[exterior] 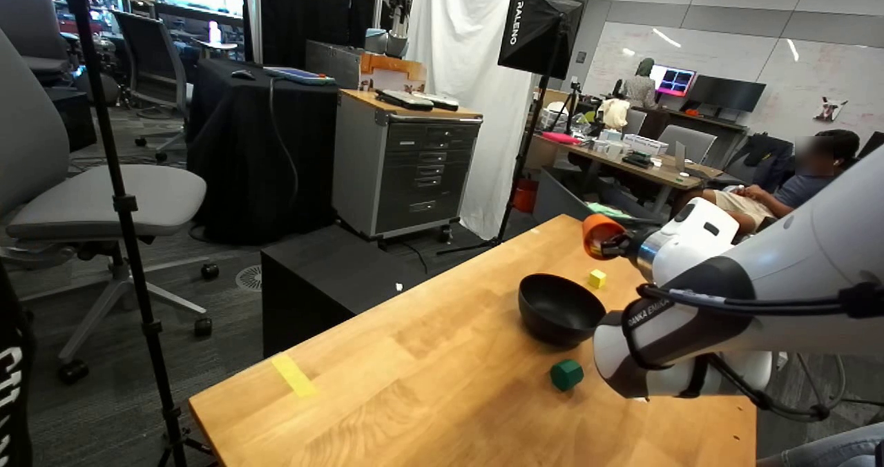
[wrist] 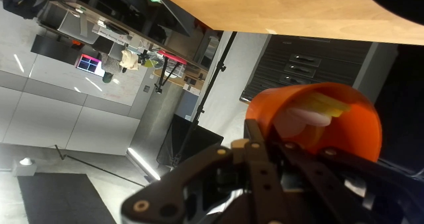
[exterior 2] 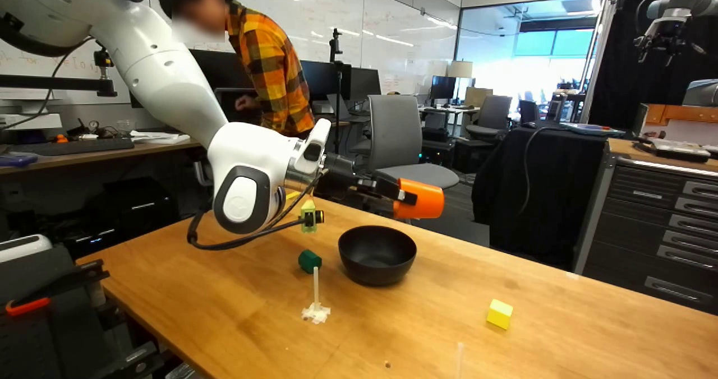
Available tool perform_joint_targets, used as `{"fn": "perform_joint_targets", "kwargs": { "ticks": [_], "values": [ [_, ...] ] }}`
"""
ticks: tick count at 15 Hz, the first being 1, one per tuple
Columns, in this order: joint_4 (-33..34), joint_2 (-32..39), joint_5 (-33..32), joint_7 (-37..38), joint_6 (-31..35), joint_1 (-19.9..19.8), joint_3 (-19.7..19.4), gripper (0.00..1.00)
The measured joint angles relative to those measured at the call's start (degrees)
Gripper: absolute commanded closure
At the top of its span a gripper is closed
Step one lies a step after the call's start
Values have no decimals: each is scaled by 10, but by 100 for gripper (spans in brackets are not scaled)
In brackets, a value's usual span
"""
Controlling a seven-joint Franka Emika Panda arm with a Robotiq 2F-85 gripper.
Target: Pour the contents in the orange cup into the black bowl
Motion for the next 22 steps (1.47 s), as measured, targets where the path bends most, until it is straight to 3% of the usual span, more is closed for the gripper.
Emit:
{"fn": "perform_joint_targets", "kwargs": {
  "ticks": [22],
  "values": [
    [16, 18, 0, -22, 103, -7, 2, 95]
  ]
}}
